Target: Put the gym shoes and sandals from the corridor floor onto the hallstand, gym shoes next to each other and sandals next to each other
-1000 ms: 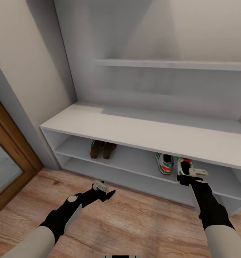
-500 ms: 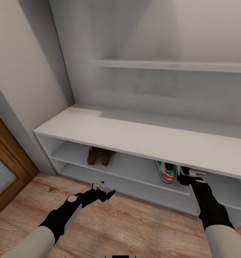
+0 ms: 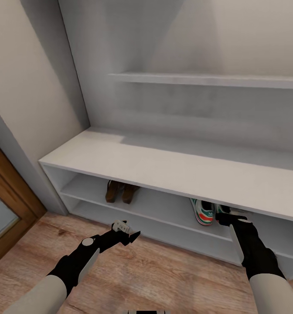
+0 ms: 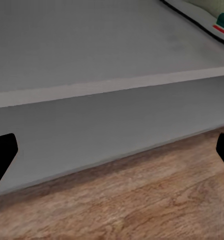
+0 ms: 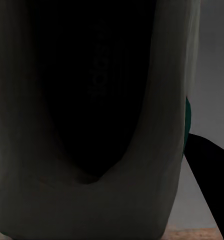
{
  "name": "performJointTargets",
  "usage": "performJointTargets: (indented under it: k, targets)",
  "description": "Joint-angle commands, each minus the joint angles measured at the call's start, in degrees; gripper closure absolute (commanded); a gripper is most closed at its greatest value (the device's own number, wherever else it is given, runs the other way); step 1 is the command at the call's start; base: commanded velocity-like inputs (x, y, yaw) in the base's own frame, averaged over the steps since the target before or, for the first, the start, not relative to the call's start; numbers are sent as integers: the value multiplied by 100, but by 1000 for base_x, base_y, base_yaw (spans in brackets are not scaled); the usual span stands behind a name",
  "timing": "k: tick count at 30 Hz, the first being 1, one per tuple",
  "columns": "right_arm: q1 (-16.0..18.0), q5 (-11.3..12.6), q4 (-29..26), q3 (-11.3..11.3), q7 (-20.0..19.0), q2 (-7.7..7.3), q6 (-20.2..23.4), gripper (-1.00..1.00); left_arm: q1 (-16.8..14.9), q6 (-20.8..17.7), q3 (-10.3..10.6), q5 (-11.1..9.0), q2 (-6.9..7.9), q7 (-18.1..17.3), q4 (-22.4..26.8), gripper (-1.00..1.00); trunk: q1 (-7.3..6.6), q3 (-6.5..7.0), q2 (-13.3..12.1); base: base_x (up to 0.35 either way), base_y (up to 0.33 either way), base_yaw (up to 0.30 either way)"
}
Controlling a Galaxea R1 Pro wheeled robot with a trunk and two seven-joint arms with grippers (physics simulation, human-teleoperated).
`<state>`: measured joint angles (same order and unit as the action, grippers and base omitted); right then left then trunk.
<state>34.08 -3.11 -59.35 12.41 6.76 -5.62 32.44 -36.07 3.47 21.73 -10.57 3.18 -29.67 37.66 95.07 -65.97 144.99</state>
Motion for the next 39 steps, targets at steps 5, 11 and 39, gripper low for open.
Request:
performJointTargets:
  k: [5,11,39]
  targets:
    - [4,-32,-7,-1,1,-1,34,100,-5,22,33,-42,7,5,-4,-100,1,-5,2,71,0,0]
    - [4,-32,-7,-1,1,6,34,100,-5,22,33,-42,7,5,-4,-100,1,-5,2,8,0,0]
    - [5,-32,-10,-1,1,17,34,-100,-5,22,33,-42,7,5,-4,-100,1,-5,2,-100,0,0]
